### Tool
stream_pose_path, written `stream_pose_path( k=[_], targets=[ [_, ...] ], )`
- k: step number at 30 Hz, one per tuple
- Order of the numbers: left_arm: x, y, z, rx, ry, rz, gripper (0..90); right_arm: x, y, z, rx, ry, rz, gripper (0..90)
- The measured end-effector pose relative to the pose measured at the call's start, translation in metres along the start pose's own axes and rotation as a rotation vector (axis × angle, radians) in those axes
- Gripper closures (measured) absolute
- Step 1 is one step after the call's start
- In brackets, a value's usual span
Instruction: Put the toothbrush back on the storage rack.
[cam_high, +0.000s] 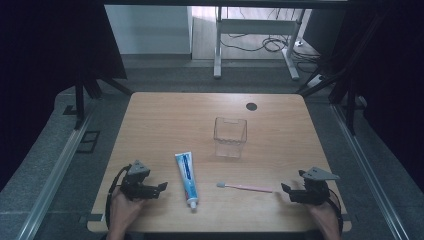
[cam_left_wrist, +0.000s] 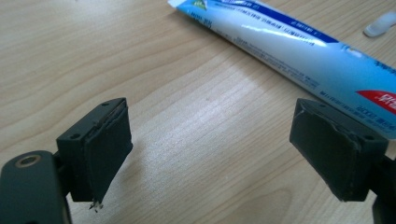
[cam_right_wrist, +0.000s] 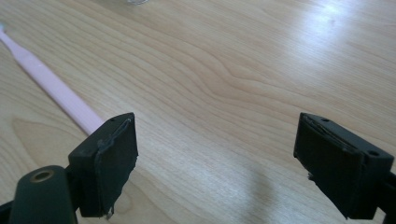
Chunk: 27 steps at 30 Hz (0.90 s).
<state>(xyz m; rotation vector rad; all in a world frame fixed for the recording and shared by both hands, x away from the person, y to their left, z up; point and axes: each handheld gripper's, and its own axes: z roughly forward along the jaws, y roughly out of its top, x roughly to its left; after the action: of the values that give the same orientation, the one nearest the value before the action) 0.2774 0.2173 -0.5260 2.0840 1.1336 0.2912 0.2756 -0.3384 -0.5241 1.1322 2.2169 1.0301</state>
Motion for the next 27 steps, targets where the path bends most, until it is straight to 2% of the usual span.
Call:
stream_pose_path(
  k=[6,13,19,27],
  targets=[
    [-0.0037,0.0014,0.0004,-0.015,0.013,0.024,12.8,0.0028,0.0003,0.001,0.003,0.012,-0.021,13.4],
    [-0.0053,0.0029,0.0002,-0.017,0.002,0.023,12.9,0.0038,0.0009,0.0018,0.001,0.021,-0.029,13.3],
    [-0.0085,0.0047,0.0004,-0.008,0.024,0.037,12.9,0.0053,0.0013,0.0017,-0.003,0.03,-0.034,13.3],
    [-0.0093,0.0048,-0.0014,-0.027,0.04,0.037,12.9,0.0081,0.0041,0.0007,0.01,0.053,-0.041,14.3]
  ],
)
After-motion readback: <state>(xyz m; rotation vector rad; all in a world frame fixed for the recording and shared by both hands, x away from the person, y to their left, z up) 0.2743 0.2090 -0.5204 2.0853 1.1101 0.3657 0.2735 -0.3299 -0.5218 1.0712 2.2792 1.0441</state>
